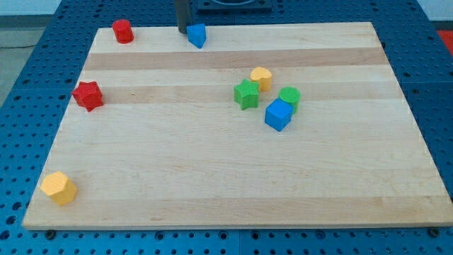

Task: Push the blue triangle to the top left of the green star

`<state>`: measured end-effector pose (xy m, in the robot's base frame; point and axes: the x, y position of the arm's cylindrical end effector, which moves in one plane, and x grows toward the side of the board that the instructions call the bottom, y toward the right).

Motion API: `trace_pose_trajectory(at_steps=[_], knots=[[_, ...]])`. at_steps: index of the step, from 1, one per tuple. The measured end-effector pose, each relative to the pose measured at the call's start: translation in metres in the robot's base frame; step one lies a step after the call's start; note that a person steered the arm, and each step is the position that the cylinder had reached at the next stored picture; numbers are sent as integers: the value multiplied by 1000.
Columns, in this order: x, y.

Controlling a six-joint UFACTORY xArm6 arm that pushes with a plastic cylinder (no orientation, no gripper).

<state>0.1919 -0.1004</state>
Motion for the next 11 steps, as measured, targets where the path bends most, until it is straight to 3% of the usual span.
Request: trace_pose_trajectory(at_steps=[2, 6, 7, 10, 11], knots=[[22, 19], [117, 21], [120, 0], [147, 67], [135, 49]])
